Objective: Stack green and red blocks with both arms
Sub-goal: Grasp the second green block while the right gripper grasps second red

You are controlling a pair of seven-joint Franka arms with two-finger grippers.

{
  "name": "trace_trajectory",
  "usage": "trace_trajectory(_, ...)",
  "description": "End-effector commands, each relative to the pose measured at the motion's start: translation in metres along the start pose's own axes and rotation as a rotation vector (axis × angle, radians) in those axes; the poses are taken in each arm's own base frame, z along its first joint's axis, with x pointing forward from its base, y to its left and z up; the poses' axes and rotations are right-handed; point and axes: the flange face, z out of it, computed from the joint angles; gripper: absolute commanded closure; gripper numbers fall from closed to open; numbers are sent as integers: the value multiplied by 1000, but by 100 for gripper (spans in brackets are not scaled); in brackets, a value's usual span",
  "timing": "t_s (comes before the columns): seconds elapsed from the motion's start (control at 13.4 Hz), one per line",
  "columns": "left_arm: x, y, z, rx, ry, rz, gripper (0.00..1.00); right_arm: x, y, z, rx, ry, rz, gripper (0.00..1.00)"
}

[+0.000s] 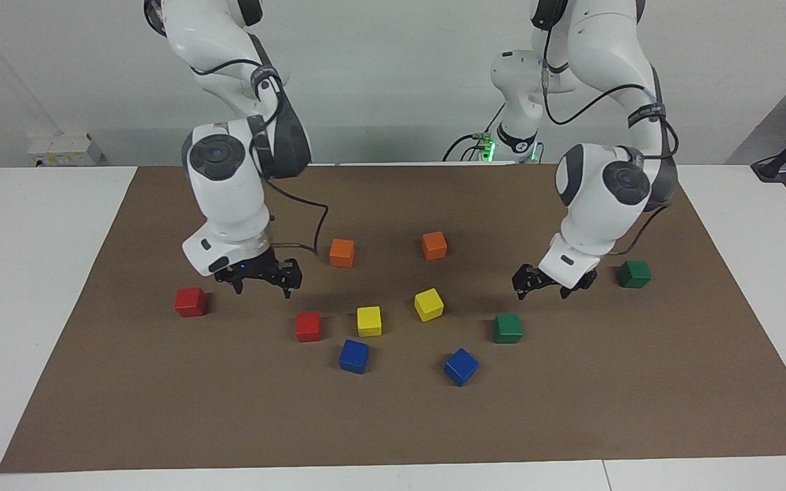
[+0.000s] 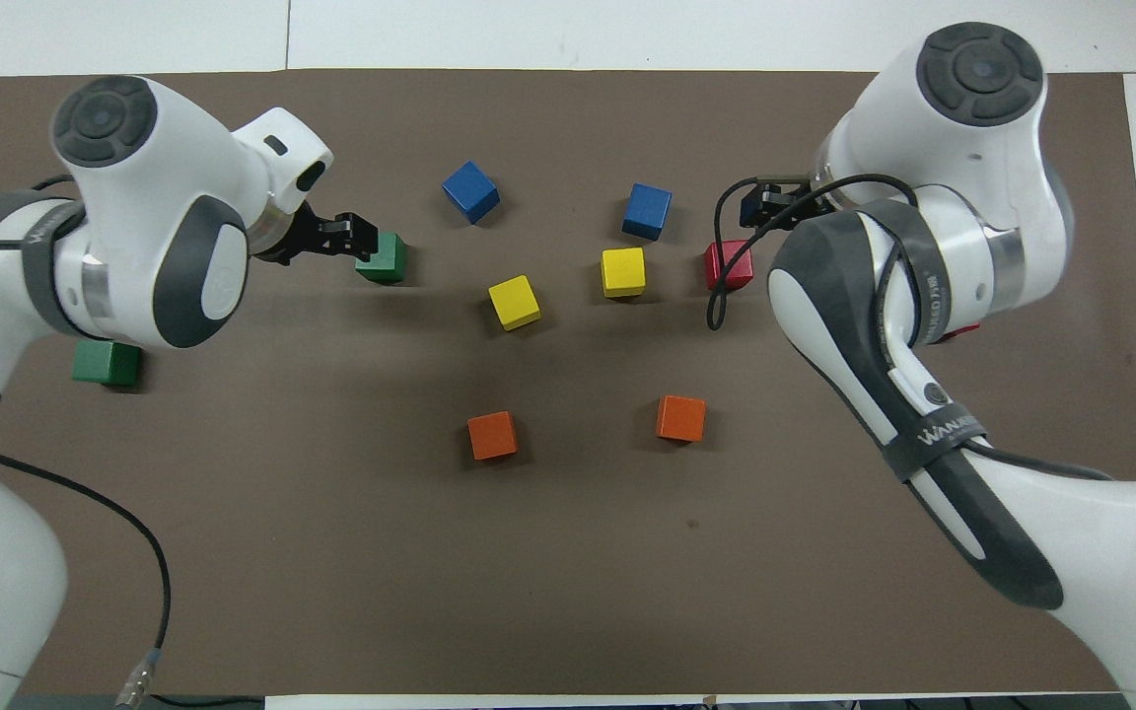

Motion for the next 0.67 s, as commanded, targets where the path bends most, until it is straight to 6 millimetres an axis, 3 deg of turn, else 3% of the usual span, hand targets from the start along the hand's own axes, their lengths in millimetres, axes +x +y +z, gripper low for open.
trace_trajectory(0.0, 14, 10, 24, 4, 27, 2, 0, 25, -24, 16, 11, 22, 46, 0)
trace_trajectory(0.15, 14, 25, 41, 9, 41, 15, 0, 30, -33, 29, 36, 50, 68, 0)
trace_trajectory(0.37, 14, 22, 56, 45, 45, 42, 0, 31, -34, 36, 60, 57, 143, 0)
trace_trajectory(0.6, 11, 19, 73, 43, 55, 40, 0, 20, -31, 65, 39, 33, 151, 0)
